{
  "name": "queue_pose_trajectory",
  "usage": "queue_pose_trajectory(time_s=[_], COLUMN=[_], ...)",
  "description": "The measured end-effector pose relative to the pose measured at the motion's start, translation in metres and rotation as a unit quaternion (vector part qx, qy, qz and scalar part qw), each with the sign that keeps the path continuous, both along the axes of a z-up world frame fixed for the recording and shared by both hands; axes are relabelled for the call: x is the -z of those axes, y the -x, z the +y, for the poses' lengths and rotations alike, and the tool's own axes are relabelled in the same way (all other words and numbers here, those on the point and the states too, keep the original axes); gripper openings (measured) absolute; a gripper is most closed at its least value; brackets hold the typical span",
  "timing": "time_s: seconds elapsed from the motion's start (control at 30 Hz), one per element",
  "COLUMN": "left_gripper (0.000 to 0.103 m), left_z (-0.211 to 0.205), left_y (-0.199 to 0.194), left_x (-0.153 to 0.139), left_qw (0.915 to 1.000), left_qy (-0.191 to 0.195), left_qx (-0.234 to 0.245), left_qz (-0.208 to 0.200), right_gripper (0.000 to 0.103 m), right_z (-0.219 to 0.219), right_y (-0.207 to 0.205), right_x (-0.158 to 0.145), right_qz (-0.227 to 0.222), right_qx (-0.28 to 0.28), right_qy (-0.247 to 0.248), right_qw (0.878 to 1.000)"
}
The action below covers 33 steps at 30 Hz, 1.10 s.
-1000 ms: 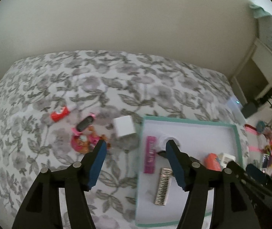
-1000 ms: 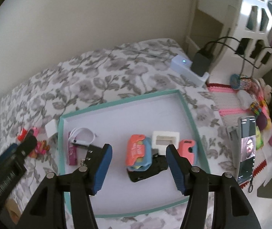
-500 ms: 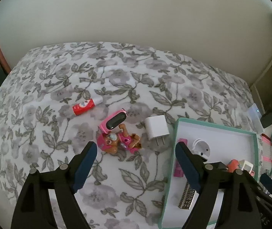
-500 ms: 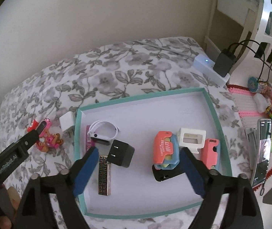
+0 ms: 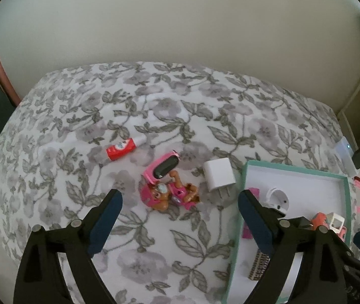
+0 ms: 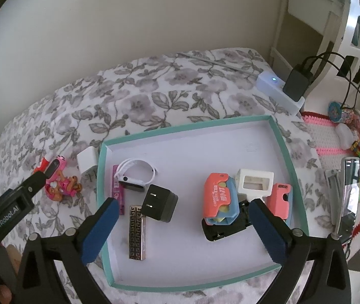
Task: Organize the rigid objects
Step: 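Move both open tools from the tray over to the remaining object pile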
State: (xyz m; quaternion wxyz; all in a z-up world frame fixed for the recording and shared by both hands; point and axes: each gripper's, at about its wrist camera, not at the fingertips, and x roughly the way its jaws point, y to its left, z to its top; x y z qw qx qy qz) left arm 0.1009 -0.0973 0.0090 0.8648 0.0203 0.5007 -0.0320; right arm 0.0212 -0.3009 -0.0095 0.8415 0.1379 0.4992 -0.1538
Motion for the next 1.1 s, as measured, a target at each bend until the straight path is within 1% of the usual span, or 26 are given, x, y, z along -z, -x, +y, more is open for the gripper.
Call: queue_pose_trajectory(time_s=[0.17,0.27,0.37,0.47,0.6,0.67,0.77,0.93,1.0,1.1], left_gripper=[0.093,0.093,0.093,0.093,0.093,0.093,0.093,0.093,0.093,0.093], left_z=[0.017,0.037,0.058,0.077,0.098,0.105,0.111,0.118,0.122,0.129], left_y=[-0.004,-0.007,-0.009,-0.011,-0.014,-0.016,-0.018,-0.025,-0.029,-0.037], left_x=[-0.001,-0.004,-0.007,-0.009,-0.008,-0.005,-0.001,0.002,0.003,0.011], left_qw=[0.9999,0.9994,0.9982,0.9969,0.9951,0.9943,0.9938,0.9932,0.9936,0.9942], left_qy=[0.001,-0.004,-0.01,-0.011,-0.003,0.009,0.019,0.035,0.046,0.047], left_qx=[-0.012,-0.034,-0.059,-0.078,-0.099,-0.106,-0.109,-0.11,-0.103,-0.096], left_qz=[-0.001,-0.003,-0.008,-0.01,-0.003,0.003,0.011,0.018,0.009,0.001], right_gripper=[0.103,0.103,0.103,0.103,0.103,0.103,0.103,0.103,0.103,0.103], right_z=[0.009,0.019,0.032,0.048,0.068,0.074,0.081,0.091,0.094,0.1], right_y=[-0.003,-0.005,-0.009,-0.017,-0.024,-0.027,-0.032,-0.041,-0.045,-0.052], right_x=[0.002,0.001,0.001,0.005,0.009,0.01,0.014,0.014,0.013,0.014], right_qz=[0.003,-0.006,-0.024,-0.03,-0.032,-0.035,-0.036,-0.045,-0.049,-0.05], right_qx=[-0.014,-0.024,-0.046,-0.07,-0.097,-0.108,-0.118,-0.131,-0.136,-0.144], right_qy=[0.0,0.001,-0.016,-0.028,-0.023,-0.027,-0.035,-0.062,-0.07,-0.077], right_qw=[1.0,1.0,0.998,0.997,0.994,0.993,0.992,0.988,0.987,0.985])
